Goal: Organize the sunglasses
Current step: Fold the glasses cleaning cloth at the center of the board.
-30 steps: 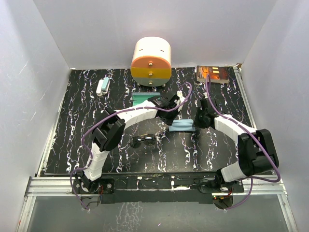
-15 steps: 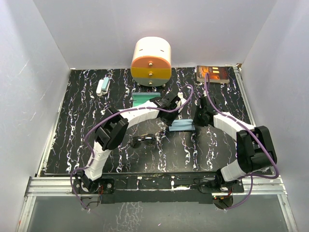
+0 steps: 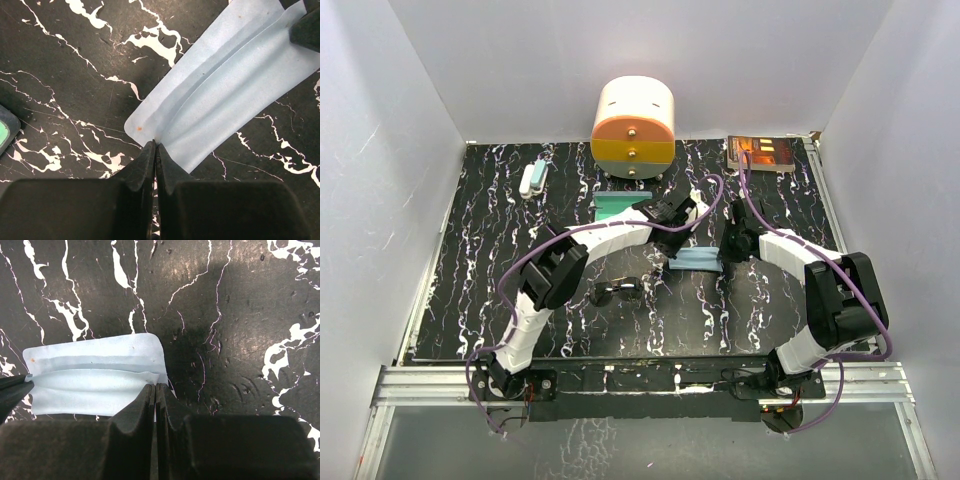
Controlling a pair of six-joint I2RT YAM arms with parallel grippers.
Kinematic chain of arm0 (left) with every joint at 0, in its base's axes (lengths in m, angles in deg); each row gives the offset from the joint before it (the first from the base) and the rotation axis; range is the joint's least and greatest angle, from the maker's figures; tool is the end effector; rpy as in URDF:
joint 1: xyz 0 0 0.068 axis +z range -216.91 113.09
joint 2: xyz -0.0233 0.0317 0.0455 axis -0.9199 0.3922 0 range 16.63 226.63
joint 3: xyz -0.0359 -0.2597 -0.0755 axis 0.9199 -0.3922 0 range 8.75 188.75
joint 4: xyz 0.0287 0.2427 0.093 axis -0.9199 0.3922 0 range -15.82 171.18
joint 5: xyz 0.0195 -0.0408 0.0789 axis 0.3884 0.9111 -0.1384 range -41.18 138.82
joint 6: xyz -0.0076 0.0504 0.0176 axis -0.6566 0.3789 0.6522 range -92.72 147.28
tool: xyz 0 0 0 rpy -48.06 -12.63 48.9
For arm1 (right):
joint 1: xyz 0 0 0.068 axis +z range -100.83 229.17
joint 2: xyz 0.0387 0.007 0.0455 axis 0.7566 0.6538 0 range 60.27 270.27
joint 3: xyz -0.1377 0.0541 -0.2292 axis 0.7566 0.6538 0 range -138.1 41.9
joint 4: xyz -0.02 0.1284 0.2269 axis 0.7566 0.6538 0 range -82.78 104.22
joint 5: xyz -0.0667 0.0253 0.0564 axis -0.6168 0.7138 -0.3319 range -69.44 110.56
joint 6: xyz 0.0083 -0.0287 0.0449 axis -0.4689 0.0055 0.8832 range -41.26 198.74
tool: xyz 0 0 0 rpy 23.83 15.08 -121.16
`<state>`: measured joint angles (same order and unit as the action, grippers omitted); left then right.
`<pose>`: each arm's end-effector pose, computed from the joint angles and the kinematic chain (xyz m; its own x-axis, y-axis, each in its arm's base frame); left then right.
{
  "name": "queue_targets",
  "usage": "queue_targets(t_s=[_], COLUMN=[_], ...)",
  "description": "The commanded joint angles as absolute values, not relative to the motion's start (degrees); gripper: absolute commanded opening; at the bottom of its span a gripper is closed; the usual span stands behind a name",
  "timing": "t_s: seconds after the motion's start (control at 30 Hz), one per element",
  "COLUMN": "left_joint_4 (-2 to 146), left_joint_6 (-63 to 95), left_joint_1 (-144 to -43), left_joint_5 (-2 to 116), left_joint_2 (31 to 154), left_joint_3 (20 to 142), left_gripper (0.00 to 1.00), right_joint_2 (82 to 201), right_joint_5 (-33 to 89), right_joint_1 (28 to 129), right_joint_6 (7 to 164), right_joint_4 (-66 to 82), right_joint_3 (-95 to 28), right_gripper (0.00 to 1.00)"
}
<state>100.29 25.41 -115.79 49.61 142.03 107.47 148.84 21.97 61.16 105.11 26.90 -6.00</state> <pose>0.3185 -0.3659 0.1849 -0.5482 0.5785 -0.6039 0.7413 0.6704 -0.0307 0.2860 0.0616 0.1679 -0.8593 0.2714 -0.4336 0.1808 0.9541 0.2389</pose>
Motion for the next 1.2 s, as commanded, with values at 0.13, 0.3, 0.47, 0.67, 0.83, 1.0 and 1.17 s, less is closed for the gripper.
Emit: queue_targets(t_s=[0.13,0.3,0.47,0.67,0.83,1.0,1.17], left_joint_4=[103.60,103.98,104.16,104.21,104.38,104.64,105.02], left_joint_6=[26.58,26.83,26.94,26.96,27.21,27.45,27.59], left_joint_1=[-115.86,-115.83,-115.95,-115.95,-115.95,-115.91,-115.95], left_joint_5=[47.67,47.24,46.90,46.32,45.27,44.48,42.59], left_joint_2=[143.45,143.88,143.09,142.11,141.07,139.34,138.26], left_joint_3=[110.10,110.82,110.61,110.54,110.94,111.61,111.35], left_gripper=[0.00,0.00,0.12,0.18,0.21,0.41,0.50], right_joint_2=[148.60,148.68,148.91,148.94,147.72,147.05,147.21], right_joint_5=[20.43,20.68,21.18,22.36,21.49,20.99,21.93], right_joint_1=[60.95,60.95,60.94,60.95,60.95,60.95,60.95], right_joint_6=[103.73,103.70,103.53,103.66,103.77,103.87,103.97], right_joint_4=[25.94,25.93,26.03,26.11,26.85,27.49,28.02], right_joint_3=[-8.55,-8.50,-8.79,-9.10,-9.62,-10.53,-11.08], right_gripper=[0.08,0.08,0.09,0.24,0.30,0.31,0.31])
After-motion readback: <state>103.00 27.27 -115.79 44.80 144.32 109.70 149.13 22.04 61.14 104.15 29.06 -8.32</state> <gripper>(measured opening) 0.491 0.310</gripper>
